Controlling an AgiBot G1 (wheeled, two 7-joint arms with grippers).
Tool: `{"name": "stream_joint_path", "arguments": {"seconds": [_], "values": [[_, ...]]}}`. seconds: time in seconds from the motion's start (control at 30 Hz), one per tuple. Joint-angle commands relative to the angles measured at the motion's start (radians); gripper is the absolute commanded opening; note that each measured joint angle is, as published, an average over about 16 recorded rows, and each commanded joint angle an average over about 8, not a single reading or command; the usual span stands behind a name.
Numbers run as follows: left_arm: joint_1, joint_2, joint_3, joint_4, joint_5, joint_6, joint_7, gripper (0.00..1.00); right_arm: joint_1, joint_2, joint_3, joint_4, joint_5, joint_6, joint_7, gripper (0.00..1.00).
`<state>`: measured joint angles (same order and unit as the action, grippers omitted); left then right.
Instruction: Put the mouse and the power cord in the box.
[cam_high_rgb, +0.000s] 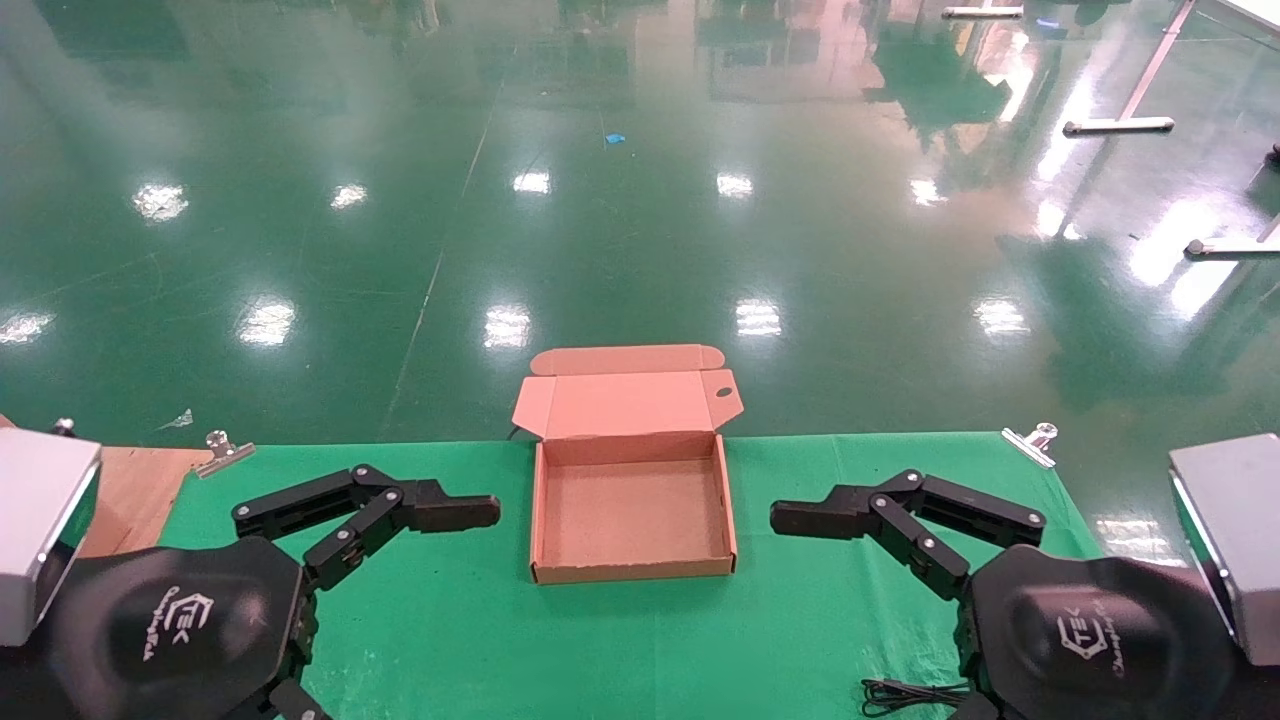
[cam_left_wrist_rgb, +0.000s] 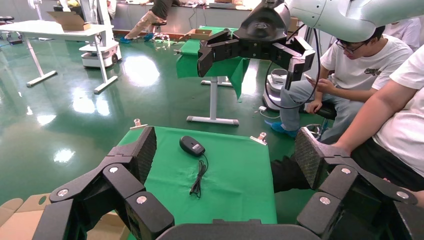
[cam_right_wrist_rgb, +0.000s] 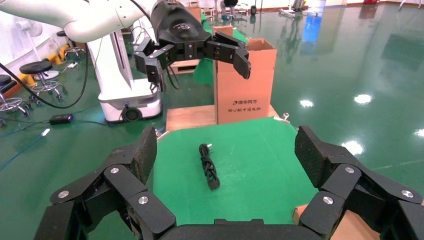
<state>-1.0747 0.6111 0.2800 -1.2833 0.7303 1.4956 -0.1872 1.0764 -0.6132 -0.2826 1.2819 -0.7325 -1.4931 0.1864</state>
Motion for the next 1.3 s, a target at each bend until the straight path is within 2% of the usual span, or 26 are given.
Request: {"name": "stream_joint_path", "arguments": {"seconds": [0.03, 0.6, 0.73, 0.83, 1.0, 1.3], "values": [[0.0, 0.0, 0.0, 0.0, 0.0, 0.0, 0.0, 1.0, 0.0, 0.0, 0.0, 0.0, 0.0, 0.0, 0.0, 1.0], [0.001, -0.001, -0.002, -0.001, 0.0, 0.002, -0.001, 1.0, -0.001, 0.001, -0.001, 0.001, -0.002, -0.002, 0.0, 1.0], [-0.01, -0.002, 0.012, 0.005, 0.034, -0.001, 0.002, 1.0, 0.015, 0.007, -0.026, 0.006, -0.054, -0.018, 0.003, 1.0], [-0.04, -0.005, 0.039, 0.014, 0.106, 0.004, 0.003, 1.0, 0.058, 0.012, -0.07, 0.013, -0.161, -0.039, 0.002, 1.0], [-0.12, -0.005, 0.111, 0.066, 0.285, 0.035, 0.018, 1.0, 0.182, -0.009, -0.177, 0.0, -0.418, -0.068, -0.018, 1.0], [-0.266, 0.044, 0.268, 0.295, 0.635, 0.064, 0.144, 1.0, 0.379, -0.135, -0.406, -0.127, -0.886, -0.064, -0.138, 1.0]]}}
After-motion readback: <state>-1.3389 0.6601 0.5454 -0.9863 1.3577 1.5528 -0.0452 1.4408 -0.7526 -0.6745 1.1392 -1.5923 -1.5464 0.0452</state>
